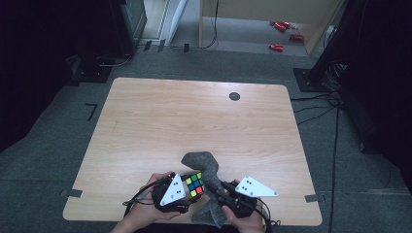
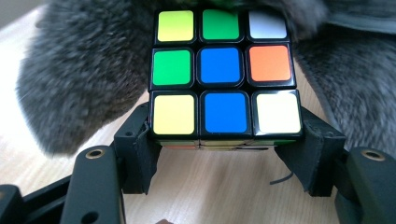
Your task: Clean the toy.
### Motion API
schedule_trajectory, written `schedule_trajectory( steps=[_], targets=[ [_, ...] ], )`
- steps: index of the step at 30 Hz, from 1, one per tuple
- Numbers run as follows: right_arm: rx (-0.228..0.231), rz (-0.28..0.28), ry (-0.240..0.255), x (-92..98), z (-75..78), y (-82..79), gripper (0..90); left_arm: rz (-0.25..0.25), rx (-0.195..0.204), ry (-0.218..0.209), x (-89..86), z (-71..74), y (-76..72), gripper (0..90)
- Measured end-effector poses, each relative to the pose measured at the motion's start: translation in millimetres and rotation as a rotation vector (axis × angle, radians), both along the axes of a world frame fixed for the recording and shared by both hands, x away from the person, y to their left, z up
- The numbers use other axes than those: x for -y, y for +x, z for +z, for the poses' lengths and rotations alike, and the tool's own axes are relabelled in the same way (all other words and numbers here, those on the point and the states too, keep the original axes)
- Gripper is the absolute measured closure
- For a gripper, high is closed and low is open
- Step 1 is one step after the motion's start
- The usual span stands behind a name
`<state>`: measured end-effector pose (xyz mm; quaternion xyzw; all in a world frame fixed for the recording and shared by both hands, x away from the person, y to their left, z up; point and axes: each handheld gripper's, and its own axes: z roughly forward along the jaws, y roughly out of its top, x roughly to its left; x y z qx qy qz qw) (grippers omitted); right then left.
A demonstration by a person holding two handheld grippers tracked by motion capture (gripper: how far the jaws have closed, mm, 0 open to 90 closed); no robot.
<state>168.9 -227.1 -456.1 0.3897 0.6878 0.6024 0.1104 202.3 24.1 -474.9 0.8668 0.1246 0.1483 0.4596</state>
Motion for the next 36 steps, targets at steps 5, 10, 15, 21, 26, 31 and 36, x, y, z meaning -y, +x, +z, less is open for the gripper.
schedule_trajectory(
  steps=[5,10,15,21,26,31,36],
  targets=[
    [-0.126,-0.005,0.054,11.3,-14.8,12.3,77.2,0.002,0.013,-0.046,-3.8,3.9,-0.2,35.2],
    [-0.062,0.035,0.061,4.2,-4.1,4.1,76.9,0.003,0.020,-0.002,-0.3,-2.3,-0.3,35.1],
    [-0.090,0.015,0.065,8.3,-7.8,7.8,77.2,-0.004,0.023,-0.036,-2.0,1.1,-1.9,35.2],
    [-0.038,-0.006,0.048,5.2,-2.0,1.9,77.3,0.047,0.031,0.067,5.0,-5.2,0.4,35.1],
    [0.012,0.060,-0.073,-17.0,2.0,-6.4,77.0,0.028,0.048,0.093,15.8,-5.6,-6.3,35.1],
    [-0.013,0.093,-0.116,-29.8,-3.8,-7.0,76.9,0.029,0.080,0.146,23.8,-6.9,-11.1,35.2],
    [-0.050,0.141,-0.146,-37.6,-8.4,-5.3,76.7,0.040,0.083,0.167,27.4,-7.8,-12.3,35.2]
  ],
)
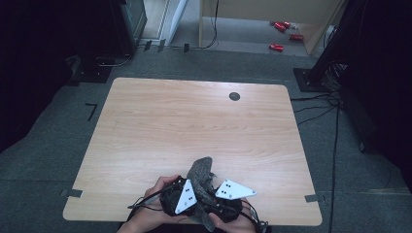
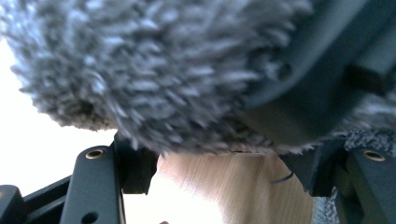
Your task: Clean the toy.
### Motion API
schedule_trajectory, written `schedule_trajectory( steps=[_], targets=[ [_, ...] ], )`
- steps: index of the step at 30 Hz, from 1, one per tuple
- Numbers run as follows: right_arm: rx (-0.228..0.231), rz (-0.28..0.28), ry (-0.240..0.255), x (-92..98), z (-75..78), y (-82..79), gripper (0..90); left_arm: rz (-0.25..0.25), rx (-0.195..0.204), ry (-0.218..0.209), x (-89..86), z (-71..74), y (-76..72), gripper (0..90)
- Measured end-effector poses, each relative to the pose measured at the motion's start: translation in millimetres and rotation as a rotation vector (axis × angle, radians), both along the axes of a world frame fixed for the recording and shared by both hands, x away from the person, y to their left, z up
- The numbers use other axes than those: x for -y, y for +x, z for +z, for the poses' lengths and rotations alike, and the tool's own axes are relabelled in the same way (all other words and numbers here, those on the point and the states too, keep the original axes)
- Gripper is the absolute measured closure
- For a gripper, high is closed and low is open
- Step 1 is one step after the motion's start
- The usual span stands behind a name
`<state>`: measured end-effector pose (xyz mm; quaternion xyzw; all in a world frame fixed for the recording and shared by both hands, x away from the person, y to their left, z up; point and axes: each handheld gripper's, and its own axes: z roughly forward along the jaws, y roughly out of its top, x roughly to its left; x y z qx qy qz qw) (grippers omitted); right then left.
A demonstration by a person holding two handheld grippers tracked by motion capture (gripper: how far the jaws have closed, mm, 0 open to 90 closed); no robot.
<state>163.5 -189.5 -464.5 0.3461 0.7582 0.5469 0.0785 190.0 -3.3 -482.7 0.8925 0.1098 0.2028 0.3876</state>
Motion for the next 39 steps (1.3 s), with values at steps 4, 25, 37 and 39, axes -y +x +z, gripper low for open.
schedule_trajectory(
  steps=[4,25,37,39],
  targets=[
    [0.011,-0.085,0.047,15.4,3.6,4.9,76.9,0.004,0.000,-0.009,-2.4,2.0,1.2,35.2],
    [0.025,-0.096,0.055,9.8,0.8,0.6,76.2,0.002,-0.022,-0.034,-0.8,2.3,2.5,35.2],
    [0.013,-0.191,0.107,29.0,4.8,6.9,76.6,0.013,-0.042,-0.076,-7.9,4.9,7.4,35.2],
    [0.038,-0.128,0.070,13.3,4.4,-0.2,76.2,0.005,-0.036,-0.075,-5.5,4.7,5.6,35.2]
  ],
)
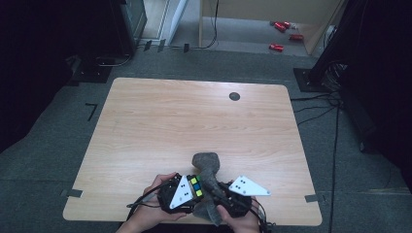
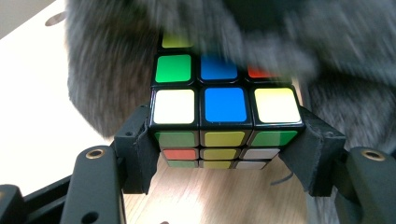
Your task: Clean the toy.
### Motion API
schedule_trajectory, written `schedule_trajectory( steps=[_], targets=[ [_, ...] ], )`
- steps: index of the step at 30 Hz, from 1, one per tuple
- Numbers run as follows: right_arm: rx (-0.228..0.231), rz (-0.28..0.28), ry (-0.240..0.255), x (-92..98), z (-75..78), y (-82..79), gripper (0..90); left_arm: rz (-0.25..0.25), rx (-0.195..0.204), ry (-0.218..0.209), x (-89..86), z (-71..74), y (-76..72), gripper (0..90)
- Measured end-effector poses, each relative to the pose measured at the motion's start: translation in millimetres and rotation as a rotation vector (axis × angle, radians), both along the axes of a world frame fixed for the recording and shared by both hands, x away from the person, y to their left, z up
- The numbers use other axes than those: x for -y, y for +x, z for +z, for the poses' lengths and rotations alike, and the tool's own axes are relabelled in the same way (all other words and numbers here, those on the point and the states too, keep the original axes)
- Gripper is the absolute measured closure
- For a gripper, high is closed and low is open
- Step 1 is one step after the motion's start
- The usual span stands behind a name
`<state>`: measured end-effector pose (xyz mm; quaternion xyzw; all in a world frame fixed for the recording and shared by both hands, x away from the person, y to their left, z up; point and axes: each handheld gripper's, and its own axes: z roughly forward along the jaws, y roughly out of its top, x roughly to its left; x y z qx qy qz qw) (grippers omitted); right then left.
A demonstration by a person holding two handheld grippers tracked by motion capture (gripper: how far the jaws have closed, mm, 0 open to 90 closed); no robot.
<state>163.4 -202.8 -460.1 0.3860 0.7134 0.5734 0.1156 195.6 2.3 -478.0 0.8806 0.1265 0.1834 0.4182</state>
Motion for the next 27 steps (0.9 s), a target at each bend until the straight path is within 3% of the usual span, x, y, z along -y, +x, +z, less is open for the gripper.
schedule_trajectory(
  steps=[3,7,8,10,12,13,14,16,17,19,23,25,27],
  targets=[
    [0.010,0.015,-0.027,-3.3,-0.5,-0.6,76.1,-0.004,0.003,0.007,-0.8,-0.8,-0.4,35.2],
    [-0.021,-0.051,0.027,15.4,-0.2,7.5,76.2,0.019,-0.002,-0.003,-8.1,-0.1,4.3,35.2],
    [-0.024,-0.088,0.059,29.7,1.0,10.9,76.0,0.030,-0.004,-0.015,-12.0,0.5,6.8,35.2],
    [-0.019,-0.113,0.083,40.5,1.6,12.2,74.9,0.061,-0.014,-0.040,-22.2,3.7,13.6,35.2],
    [-0.001,-0.124,0.070,44.6,-1.4,13.1,72.8,0.077,-0.054,-0.121,-35.1,8.7,21.2,35.2],
    [0.011,-0.118,0.052,43.7,-4.3,13.3,72.6,0.079,-0.103,-0.228,-47.9,14.4,27.9,35.3],
    [0.011,-0.118,0.052,43.7,-4.3,13.3,72.6,0.079,-0.103,-0.228,-47.9,14.4,27.9,35.2],
    [0.035,-0.060,0.016,34.2,-13.9,12.8,73.0,0.084,-0.117,-0.279,-55.3,18.5,31.1,35.2],
    [0.035,-0.060,0.016,34.2,-13.9,12.8,73.0,0.083,-0.123,-0.292,-57.0,19.4,31.4,35.2],
    [0.063,-0.015,-0.027,19.3,-19.1,10.6,73.5,0.071,-0.135,-0.309,-57.2,19.7,30.7,35.3],
    [0.087,0.024,-0.067,5.6,-22.4,7.1,73.8,0.065,-0.152,-0.324,-54.5,20.4,29.2,35.3],
    [0.086,0.039,-0.087,1.0,-24.7,5.7,73.9,0.070,-0.169,-0.344,-57.1,21.1,30.9,35.3],
    [0.055,0.068,-0.110,-3.8,-28.8,6.1,73.9,0.071,-0.192,-0.377,-60.0,22.2,32.7,35.3]
  ],
)
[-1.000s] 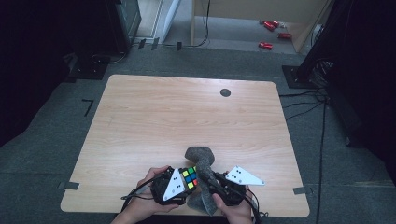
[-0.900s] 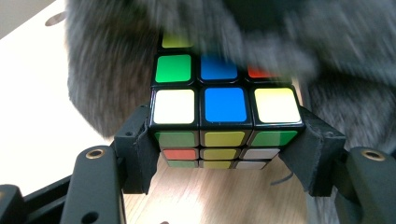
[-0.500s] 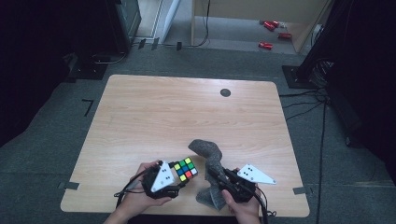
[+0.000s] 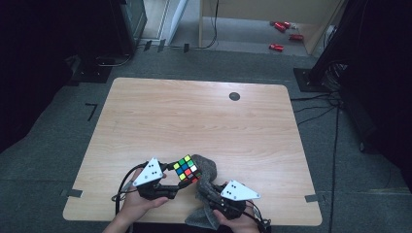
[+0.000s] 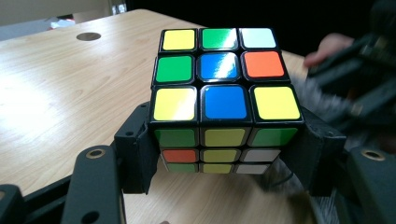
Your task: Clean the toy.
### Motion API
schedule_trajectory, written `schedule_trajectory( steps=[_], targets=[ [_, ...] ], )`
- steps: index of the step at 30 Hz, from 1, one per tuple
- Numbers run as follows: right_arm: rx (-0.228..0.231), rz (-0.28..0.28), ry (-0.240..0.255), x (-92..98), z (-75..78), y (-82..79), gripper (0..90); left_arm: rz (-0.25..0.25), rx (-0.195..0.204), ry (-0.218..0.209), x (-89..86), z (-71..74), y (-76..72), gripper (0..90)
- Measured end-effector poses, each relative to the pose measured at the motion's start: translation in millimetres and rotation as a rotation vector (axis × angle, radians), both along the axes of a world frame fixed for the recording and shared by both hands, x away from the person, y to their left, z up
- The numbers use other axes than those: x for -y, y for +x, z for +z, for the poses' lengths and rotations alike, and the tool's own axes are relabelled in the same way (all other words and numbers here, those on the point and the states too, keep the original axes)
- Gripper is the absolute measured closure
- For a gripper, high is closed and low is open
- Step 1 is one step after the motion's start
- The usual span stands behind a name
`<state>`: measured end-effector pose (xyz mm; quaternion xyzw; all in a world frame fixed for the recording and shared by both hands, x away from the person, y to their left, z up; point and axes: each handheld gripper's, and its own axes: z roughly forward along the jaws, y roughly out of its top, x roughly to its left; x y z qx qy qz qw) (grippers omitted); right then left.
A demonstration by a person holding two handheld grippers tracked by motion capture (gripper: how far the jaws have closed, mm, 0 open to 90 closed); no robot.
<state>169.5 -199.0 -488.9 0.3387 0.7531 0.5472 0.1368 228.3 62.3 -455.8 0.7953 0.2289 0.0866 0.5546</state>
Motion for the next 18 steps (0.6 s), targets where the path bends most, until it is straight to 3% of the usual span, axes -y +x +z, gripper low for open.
schedule_trajectory(
  steps=[2,6,8,9,11,13,16,18],
  targets=[
    [-0.015,0.008,-0.016,-3.8,-3.1,0.4,74.0,-0.013,-0.017,-0.034,0.6,1.8,-0.3,35.2],
    [-0.007,0.020,-0.033,-9.1,-5.3,-0.7,74.1,-0.043,-0.034,-0.047,5.9,1.6,-2.6,35.2],
    [0.042,-0.029,-0.028,-6.7,-0.7,-3.2,74.6,-0.056,-0.031,-0.038,9.6,0.5,-4.7,35.3],
    [0.042,-0.029,-0.028,-6.7,-0.7,-3.2,74.6,-0.060,-0.036,-0.043,10.1,0.4,-4.8,35.3],
    [0.048,-0.109,-0.006,2.8,0.6,-0.2,74.9,-0.061,-0.044,-0.049,10.0,0.3,-4.1,35.3],
    [0.036,-0.127,-0.002,5.3,-0.1,2.0,74.9,-0.065,-0.050,-0.044,11.3,-0.8,-4.1,35.2],
    [0.034,-0.107,-0.012,1.0,-1.5,0.6,74.7,-0.073,-0.059,-0.046,14.8,-1.9,-5.0,35.3],
    [0.027,-0.045,-0.030,-9.6,-3.2,-4.4,74.4,-0.076,-0.061,-0.053,15.6,-1.8,-5.0,35.2]
  ],
)
